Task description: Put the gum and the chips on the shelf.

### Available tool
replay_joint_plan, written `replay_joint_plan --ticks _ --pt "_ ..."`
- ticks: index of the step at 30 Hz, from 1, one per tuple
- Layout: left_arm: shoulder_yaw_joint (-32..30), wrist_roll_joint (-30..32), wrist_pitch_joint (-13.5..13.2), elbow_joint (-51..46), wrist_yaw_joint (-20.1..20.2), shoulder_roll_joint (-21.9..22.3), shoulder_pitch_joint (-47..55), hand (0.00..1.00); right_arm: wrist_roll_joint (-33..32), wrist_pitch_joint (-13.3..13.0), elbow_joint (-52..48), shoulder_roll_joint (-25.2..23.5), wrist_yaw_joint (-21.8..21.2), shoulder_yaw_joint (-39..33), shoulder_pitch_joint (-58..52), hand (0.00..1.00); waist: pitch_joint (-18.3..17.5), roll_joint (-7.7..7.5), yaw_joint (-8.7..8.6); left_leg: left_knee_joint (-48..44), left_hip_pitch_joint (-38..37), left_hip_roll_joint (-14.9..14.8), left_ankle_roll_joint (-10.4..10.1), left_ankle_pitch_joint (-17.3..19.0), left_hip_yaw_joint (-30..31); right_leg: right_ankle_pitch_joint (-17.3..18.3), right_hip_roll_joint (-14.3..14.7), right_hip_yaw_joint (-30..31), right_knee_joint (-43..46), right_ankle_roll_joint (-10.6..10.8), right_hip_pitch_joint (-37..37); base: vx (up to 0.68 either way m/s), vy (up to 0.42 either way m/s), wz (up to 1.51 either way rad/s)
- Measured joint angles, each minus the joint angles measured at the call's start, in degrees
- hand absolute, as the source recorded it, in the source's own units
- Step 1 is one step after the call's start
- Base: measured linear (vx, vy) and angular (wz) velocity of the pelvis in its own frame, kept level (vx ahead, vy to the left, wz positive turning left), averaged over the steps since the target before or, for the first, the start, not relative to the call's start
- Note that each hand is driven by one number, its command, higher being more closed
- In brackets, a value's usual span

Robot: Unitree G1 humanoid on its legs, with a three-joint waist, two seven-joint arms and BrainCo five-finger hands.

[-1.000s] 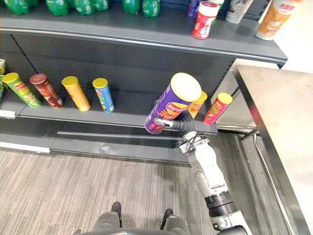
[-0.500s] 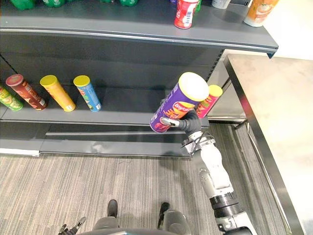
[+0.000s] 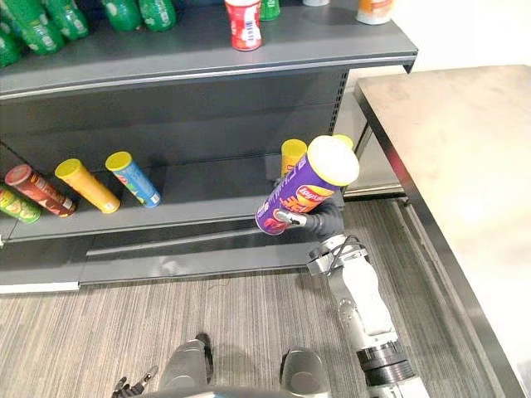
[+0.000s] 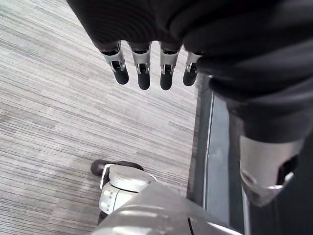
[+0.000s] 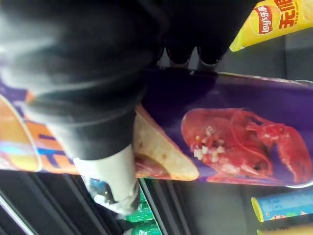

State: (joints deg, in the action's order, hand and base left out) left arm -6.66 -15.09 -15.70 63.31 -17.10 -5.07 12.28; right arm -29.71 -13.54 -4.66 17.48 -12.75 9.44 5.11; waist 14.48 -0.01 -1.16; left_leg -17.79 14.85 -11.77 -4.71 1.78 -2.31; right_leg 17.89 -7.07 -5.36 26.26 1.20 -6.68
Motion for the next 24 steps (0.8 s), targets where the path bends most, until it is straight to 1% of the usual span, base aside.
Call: replay_joint_plan --ticks 2,3,4,5,6,8,9,11,12,13,14,15,17,18,19,20,21,22,24 --pt "1.4 0.0 0.0 0.0 0.0 0.0 0.4 0.00 0.0 -1.6 0.0 0.8 -0.3 -0.1 -1.1 1.00 -0.6 1.67 -0.03 2.0 -0.2 -0.1 0.3 -0.3 -0.4 1.2 1.1 1.9 0.0 1.8 1.4 0.19 0.254 -0.56" --pt "1.7 0.0 0.0 0.0 0.0 0.0 0.8 0.00 -0.1 -2.0 0.0 0.8 -0.4 -0.2 -1.3 1.00 -0.9 2.14 -0.05 2.2 -0.5 0.1 0.3 -0.6 -0.5 1.5 1.4 2.6 0.0 2.4 1.5 0.22 0.332 -0.76" --pt "1.9 -0.1 0.2 0.0 0.1 -1.0 1.0 0.00 -0.1 -2.2 0.1 -0.2 -0.4 -0.6 -2.4 1.00 -1.3 0.95 0.30 1.1 -1.2 1.1 -1.8 -0.5 -2.2 1.9 0.3 5.0 -0.5 3.4 2.1 0.23 0.329 -0.56" --pt "2.1 -0.2 0.1 -0.1 0.1 -1.7 1.0 0.00 -0.1 -2.2 0.1 -0.7 -0.5 -0.4 -3.6 1.00 -2.3 -0.40 0.17 1.1 -1.2 2.4 -1.1 0.6 -3.4 1.4 -1.1 5.5 -2.2 4.5 2.1 0.32 0.391 -0.55" --pt "2.9 0.0 0.1 -0.2 0.0 -2.7 0.4 0.00 0.0 -2.2 -0.1 -0.6 -0.6 -0.5 -4.7 1.00 -2.9 -2.10 -0.14 0.6 -0.7 4.1 0.1 1.6 -4.9 -0.6 -2.9 6.1 -6.0 6.6 3.1 0.28 0.301 -0.23" --pt "3.3 0.0 0.1 -0.3 0.0 -2.7 -0.5 0.00 0.0 -2.2 -0.1 -0.5 -0.4 -0.9 -5.4 1.00 -3.0 -2.27 -0.21 -0.4 -0.3 5.2 1.2 2.5 -5.5 -2.9 -4.1 6.2 -9.0 7.2 4.3 0.28 0.308 -0.11" --pt "4.1 0.0 0.0 -0.8 0.0 -2.7 -1.1 0.00 0.0 -2.2 -0.1 -0.6 -0.3 -0.8 -5.3 1.00 -3.0 -2.24 -0.12 -0.3 -0.2 6.3 1.9 3.0 -6.5 -5.1 -5.3 6.5 -11.0 7.1 4.8 0.24 0.312 -0.07" --pt "4.3 0.2 0.0 -1.5 0.0 -2.8 -1.2 0.00 0.2 -2.2 -0.1 -0.6 0.0 -0.6 -5.0 1.00 -3.1 -1.77 0.11 0.4 -0.4 7.3 2.9 3.6 -7.0 -9.2 -6.2 7.0 -12.3 6.6 4.8 0.17 0.249 -0.03" --pt "4.3 0.2 0.0 -1.7 0.0 -2.9 -1.1 0.00 0.6 -2.2 -0.1 -0.6 0.2 -0.6 -5.0 1.00 -3.2 -1.61 0.21 0.8 -0.7 7.5 3.1 3.7 -7.0 -10.3 -6.2 7.1 -12.3 6.2 4.8 0.20 0.269 0.03" --pt "4.6 0.3 0.0 -1.8 0.0 -3.1 -1.1 0.00 0.7 -2.2 -0.1 -0.7 0.6 -0.5 -5.0 1.00 -3.4 -1.34 0.69 1.7 -1.4 7.7 3.7 4.1 -7.0 -12.6 -6.2 7.3 -12.2 5.9 4.8 0.18 0.238 0.01" --pt "4.7 0.6 -0.1 -1.8 0.0 -3.1 -1.1 0.00 0.8 -2.2 -0.1 -0.8 1.3 -0.5 -4.7 1.00 -3.4 -1.29 1.36 2.2 -1.9 7.8 4.2 4.4 -7.1 -14.4 -6.2 7.2 -11.8 4.8 4.7 0.15 0.194 -0.03" --pt "4.7 0.7 -0.1 -1.8 0.0 -3.2 -1.1 0.00 0.8 -2.2 -0.1 -0.8 1.6 -0.5 -4.6 1.00 -3.6 -1.34 1.54 2.7 -2.1 8.0 4.5 4.7 -7.3 -15.1 -6.2 7.1 -11.4 4.4 4.3 0.09 0.171 -0.07" --pt "4.6 0.7 -0.1 -1.8 0.0 -3.2 -1.1 0.00 0.9 -2.3 0.0 -2.0 1.9 -0.5 -3.2 1.00 -4.0 -1.45 2.53 3.5 -2.3 8.3 5.5 5.4 -8.1 -17.3 -6.7 5.8 -7.0 1.9 1.1 0.07 0.164 -0.14" --pt "4.6 0.7 -0.1 -1.8 0.0 -3.2 -1.1 0.00 1.0 -2.3 0.0 -2.5 1.9 -0.4 -2.8 1.00 -4.0 -1.50 2.74 3.9 -2.4 8.4 5.7 5.5 -8.2 -17.8 -6.9 5.1 -5.3 1.1 -0.1 0.08 0.154 -0.22" --pt "4.5 0.7 0.0 -1.8 0.0 -3.4 -1.0 0.00 1.0 -2.3 0.6 -3.1 1.9 0.2 -1.2 1.00 -3.9 -1.59 3.00 4.8 -3.4 8.6 6.3 5.6 -8.3 -18.9 -7.5 4.2 -0.6 0.5 -3.0 0.09 0.128 -0.19" --pt "4.2 0.6 0.1 -1.8 -0.1 -3.6 -0.9 0.00 1.0 -2.3 1.9 -3.4 1.9 0.9 0.3 1.00 -3.8 -1.41 2.99 5.6 -5.0 8.3 6.5 5.6 -8.3 -17.0 -7.6 3.4 2.5 0.1 -4.2 0.11 0.143 -0.14" --pt "4.0 0.5 0.0 -1.9 -0.2 -3.6 -0.9 0.00 1.0 -2.4 2.4 -3.5 1.9 1.2 0.8 1.00 -3.7 -1.31 2.96 5.9 -5.8 8.1 6.5 5.6 -8.4 -15.7 -7.4 2.3 2.9 0.1 -4.3 0.08 0.061 -0.02" --pt "3.8 0.5 0.0 -1.9 -0.2 -3.8 -1.0 0.00 1.0 -2.7 3.0 -4.0 2.1 2.4 1.6 1.00 -3.7 -1.14 2.89 6.0 -6.9 7.4 6.5 5.8 -8.5 -14.1 -6.5 0.7 2.4 0.3 -4.6 0.07 0.007 0.00" --pt "2.6 0.5 0.0 -2.4 -0.3 -4.4 -1.6 0.00 1.0 -2.8 3.5 -4.7 2.3 3.4 2.0 1.00 -3.7 -1.41 2.95 5.8 -7.0 6.4 6.0 6.2 -8.4 -13.9 -4.6 -0.6 -1.0 0.3 -6.1 0.07 -0.043 -0.01"
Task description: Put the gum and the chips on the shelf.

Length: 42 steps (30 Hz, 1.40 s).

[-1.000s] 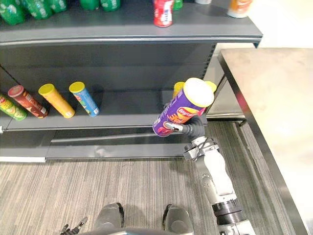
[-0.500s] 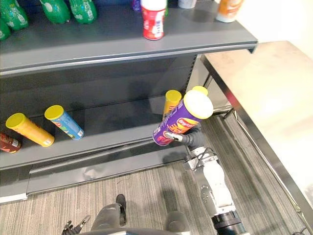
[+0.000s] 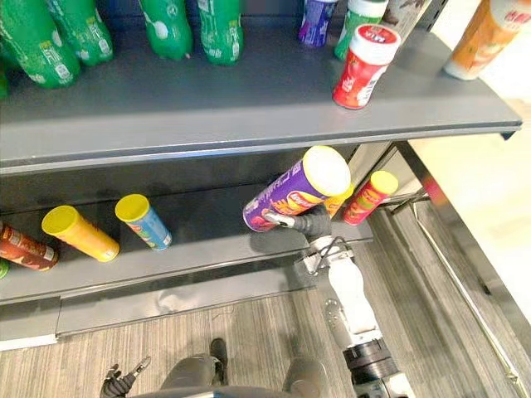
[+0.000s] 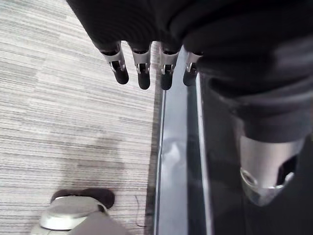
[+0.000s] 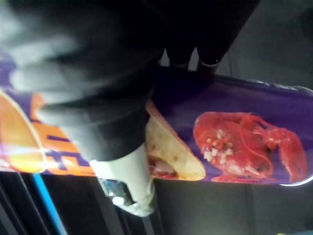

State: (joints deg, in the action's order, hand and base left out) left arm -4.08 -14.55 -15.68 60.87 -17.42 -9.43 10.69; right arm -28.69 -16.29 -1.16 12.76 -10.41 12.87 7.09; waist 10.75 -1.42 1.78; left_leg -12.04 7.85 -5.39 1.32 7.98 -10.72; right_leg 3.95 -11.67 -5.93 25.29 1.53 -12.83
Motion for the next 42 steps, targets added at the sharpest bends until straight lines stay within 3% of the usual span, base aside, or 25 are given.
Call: replay_joint_plan --ticks 3,4,7,12,19,29,34,42 --pt "-0.9 0.0 0.2 0.0 -0.4 0.0 -1.3 0.00 1.3 -0.3 -0.2 0.1 -0.1 1.5 0.7 1.00 -0.2 -0.71 0.02 -1.8 0.4 -1.1 -1.5 0.9 0.7 -2.4 1.9 0.3 -9.0 2.1 -0.5 0.07 -0.134 0.10" --pt "-1.3 0.0 0.3 0.0 -0.5 -0.4 -1.7 0.00 1.4 -0.5 -0.5 0.0 -0.2 2.0 0.8 1.00 -0.2 -1.52 -0.06 -3.3 1.0 -0.8 -2.5 1.7 1.5 -7.0 1.7 0.5 -11.3 1.9 -0.1 0.03 -0.124 0.30" --pt "-3.5 0.0 1.0 0.2 -0.7 0.5 -2.1 0.00 1.4 -0.5 -0.7 0.0 -0.3 3.1 1.3 1.00 -0.3 -2.31 0.41 -4.2 1.1 -2.5 -5.0 2.5 2.3 -4.6 3.5 0.0 -17.1 4.6 3.9 0.06 -0.324 0.10" --pt "-5.3 0.1 2.0 2.3 -1.5 2.9 -1.5 0.00 0.9 0.1 -0.7 0.4 -0.1 3.9 0.1 1.00 -0.4 -1.87 -0.11 3.8 -3.4 -5.4 -8.4 -2.3 1.9 -4.4 7.0 -1.7 -20.4 4.1 6.3 0.04 -0.211 -0.04" --pt "-5.3 0.3 1.9 2.7 -1.5 3.1 -1.4 0.00 0.6 1.7 -0.7 0.4 -0.6 10.0 -3.3 1.00 -1.1 -1.29 -0.31 10.9 -6.5 -5.4 -8.7 -6.2 0.1 -6.1 7.7 -1.2 -24.3 3.4 7.3 0.02 -0.046 -0.06" --pt "-3.9 0.3 1.9 3.1 -2.6 3.1 -1.6 0.00 0.7 3.1 -4.5 0.4 -1.2 15.5 -5.0 1.00 -3.3 0.20 -0.43 13.9 -8.6 -4.7 -8.9 -6.8 -1.4 -7.6 7.5 -0.6 -28.1 3.7 9.1 0.05 0.005 -0.04" --pt "-1.1 0.3 1.9 4.2 -2.8 3.0 -2.3 0.00 0.6 5.1 -4.6 0.4 -1.1 22.8 -5.1 1.00 -3.5 0.45 -0.86 14.0 -8.9 -4.7 -9.0 -6.7 -1.9 -7.7 7.5 -0.5 -28.6 3.7 9.5 0.02 0.001 -0.01" --pt "3.6 1.4 1.8 5.2 -5.4 2.2 -3.7 0.00 4.0 5.2 5.5 -1.3 2.1 36.6 -0.7 1.00 -3.6 0.76 0.17 14.0 -8.6 -4.6 -9.1 -7.0 -0.2 -7.7 7.2 -2.3 -29.2 3.8 10.4 0.00 -0.006 0.12"
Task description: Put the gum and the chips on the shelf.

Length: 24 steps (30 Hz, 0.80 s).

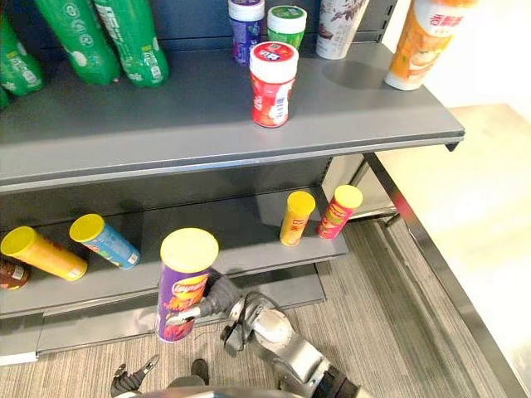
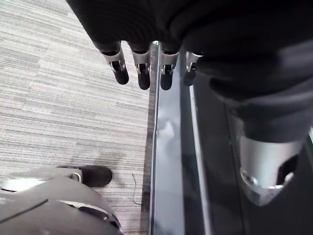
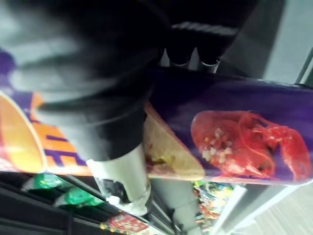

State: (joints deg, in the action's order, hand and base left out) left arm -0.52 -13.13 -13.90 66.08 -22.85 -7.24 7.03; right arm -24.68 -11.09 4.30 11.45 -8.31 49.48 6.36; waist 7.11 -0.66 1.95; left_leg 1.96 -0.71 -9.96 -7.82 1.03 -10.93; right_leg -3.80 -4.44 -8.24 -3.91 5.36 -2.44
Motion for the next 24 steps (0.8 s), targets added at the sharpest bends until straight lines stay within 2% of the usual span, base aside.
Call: replay_joint_plan --ticks 3,6,8,11,15,20,24 --pt "1.3 -0.1 -0.7 0.0 -1.0 -0.2 -1.1 0.00 2.4 -1.1 3.5 -1.6 3.8 -0.2 3.8 1.00 0.4 0.46 0.06 -0.2 1.8 0.5 0.2 -0.6 2.0 -0.1 -0.5 -1.8 0.1 0.1 -0.5 -0.03 0.001 0.32" --pt "2.8 -0.1 -1.7 -0.1 -1.1 -0.1 -3.7 0.00 5.7 -2.6 5.0 -2.4 8.1 -2.5 8.1 1.00 1.6 1.21 0.90 -2.1 4.8 1.0 0.4 -0.8 3.9 0.1 -1.3 -3.1 2.0 -0.1 -2.5 -0.05 0.023 0.26" --pt "3.1 -0.2 -2.0 -0.7 -1.0 0.3 -6.4 0.00 7.7 -4.1 7.5 -4.2 12.2 -5.3 13.1 1.00 4.2 1.59 1.53 -4.1 7.1 1.2 0.5 -0.8 4.6 0.2 -1.7 -3.3 4.1 -0.3 -4.6 -0.09 0.015 0.15" --pt "3.6 -0.3 -2.2 -1.2 -1.0 0.3 -8.5 0.00 10.4 -5.3 11.3 -6.4 17.1 -9.5 17.4 1.00 6.8 1.81 1.61 -6.0 8.9 1.5 0.5 -0.8 5.5 0.6 -2.1 -3.9 6.4 -0.8 -6.1 -0.10 0.016 0.13" --pt "3.6 -0.3 -2.2 -2.5 -0.8 0.7 -10.7 0.00 14.6 -6.6 17.6 -8.6 25.7 -16.6 25.3 1.00 10.6 2.98 2.23 -7.9 11.9 1.8 1.0 -0.8 6.7 1.3 -2.7 -4.4 10.1 -1.3 -9.5 -0.11 0.003 0.09" --pt "3.6 -2.0 -2.2 -3.5 -0.7 1.7 -11.7 0.00 18.1 -6.8 22.4 -9.8 31.1 -22.1 30.5 1.00 13.5 4.07 3.18 -8.1 13.9 2.0 1.5 -1.8 7.4 2.2 -3.3 -4.9 12.7 -1.6 -12.2 -0.08 -0.003 0.08" --pt "3.6 -2.0 -2.2 -5.1 -0.6 3.1 -11.8 0.00 19.2 -6.8 23.2 -10.1 33.2 -23.2 32.2 1.00 14.8 4.59 3.52 -8.1 14.7 2.1 1.2 -2.5 8.4 3.3 -3.9 -5.7 15.4 -1.8 -13.6 -0.02 -0.012 0.14"
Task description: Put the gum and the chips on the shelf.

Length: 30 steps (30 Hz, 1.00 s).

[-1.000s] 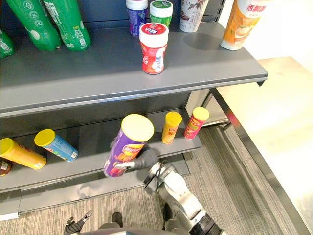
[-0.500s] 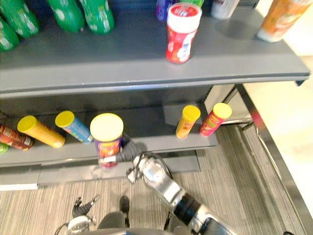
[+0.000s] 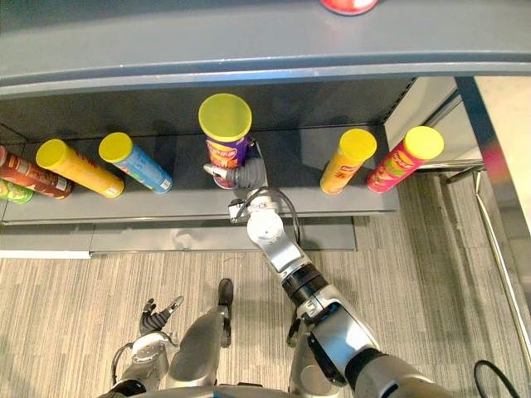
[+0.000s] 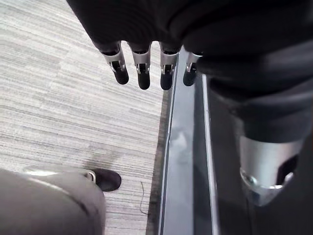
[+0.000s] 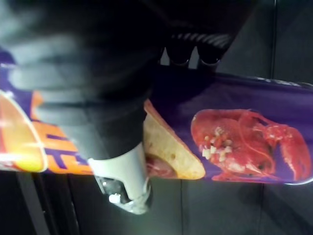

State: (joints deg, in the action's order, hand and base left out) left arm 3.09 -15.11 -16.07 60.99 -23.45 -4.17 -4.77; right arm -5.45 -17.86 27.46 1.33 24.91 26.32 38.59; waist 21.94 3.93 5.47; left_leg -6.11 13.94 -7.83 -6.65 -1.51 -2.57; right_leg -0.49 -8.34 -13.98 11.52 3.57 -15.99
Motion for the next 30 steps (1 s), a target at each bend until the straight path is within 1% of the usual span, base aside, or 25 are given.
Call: replay_joint_plan --ticks 2,6,9,11,16,20,22,25,30 --pt "0.0 -0.3 0.0 -0.8 0.1 0.5 -0.1 0.00 1.1 0.0 0.0 -0.3 0.9 0.0 1.0 1.00 0.7 0.09 0.13 0.0 0.3 0.0 0.1 -0.1 0.1 1.1 -0.6 -0.3 2.0 -0.1 -1.0 0.00 -0.017 0.10" --pt "-0.1 -0.4 0.0 -3.0 0.1 1.3 -0.1 0.00 1.1 0.0 0.5 -0.9 3.2 -1.4 2.5 1.00 1.2 0.35 0.11 0.0 1.0 0.1 0.2 -0.2 -0.2 2.8 -1.6 -1.4 4.9 0.0 -2.3 0.03 -0.005 0.16" --pt "-0.3 -0.4 0.0 -4.6 0.2 1.8 -0.1 0.00 1.1 0.0 0.5 -1.1 5.6 -3.4 3.1 1.00 1.3 0.41 1.14 -0.2 1.3 0.3 -0.1 -0.4 -0.5 4.7 -2.7 -1.5 7.9 0.0 -3.8 0.06 -0.017 0.08" --pt "-0.8 -0.4 0.0 -5.2 0.4 2.0 -0.2 0.00 1.1 0.0 0.7 -1.1 7.3 -3.7 4.1 1.00 1.4 0.38 1.02 -1.0 2.6 0.4 0.0 -0.5 -0.6 5.8 -3.4 -2.1 9.9 0.0 -5.0 0.04 -0.030 0.16" --pt "-2.5 -0.4 0.0 -7.5 1.3 3.2 -0.2 0.00 1.2 0.0 2.8 -1.1 10.2 -4.9 6.9 1.00 2.1 0.43 1.11 -3.8 4.3 0.3 -0.2 0.4 -1.2 7.9 -4.7 -3.1 13.8 -0.3 -6.9 0.04 -0.040 0.07" --pt "-3.5 -0.4 0.0 -8.8 1.4 3.9 -0.2 0.00 4.6 -0.1 4.2 -1.1 12.4 -5.1 8.6 1.00 2.2 0.47 1.01 -7.4 6.2 0.1 -0.2 2.1 -1.4 9.5 -5.3 -3.2 16.6 -0.6 -8.5 -0.01 -0.025 0.00" --pt "-3.5 -0.4 -0.1 -9.1 1.4 4.0 -0.2 0.00 5.5 -0.2 5.5 -1.0 13.3 -5.1 10.0 1.00 2.3 0.51 0.94 -8.7 7.2 0.0 -0.1 2.7 -1.4 9.8 -5.4 -3.3 17.4 -0.7 -9.2 -0.02 -0.009 0.01" --pt "-3.7 -0.4 -0.1 -9.6 1.4 4.0 -0.2 0.00 5.5 -1.0 7.5 -0.9 13.9 -5.2 11.8 1.00 2.3 0.52 0.99 -10.5 9.1 -0.3 -0.1 3.3 -1.4 10.0 -5.6 -3.4 18.3 -0.9 -10.5 -0.04 -0.006 0.03" --pt "-4.6 -0.4 -0.3 -9.6 1.3 4.1 -0.4 0.00 5.5 -1.6 10.9 -0.1 15.0 -5.0 12.1 1.00 2.5 0.66 1.04 -12.1 10.3 -0.5 0.2 3.8 -1.6 10.1 -5.7 -3.6 18.9 -0.9 -11.1 -0.01 0.001 0.02"
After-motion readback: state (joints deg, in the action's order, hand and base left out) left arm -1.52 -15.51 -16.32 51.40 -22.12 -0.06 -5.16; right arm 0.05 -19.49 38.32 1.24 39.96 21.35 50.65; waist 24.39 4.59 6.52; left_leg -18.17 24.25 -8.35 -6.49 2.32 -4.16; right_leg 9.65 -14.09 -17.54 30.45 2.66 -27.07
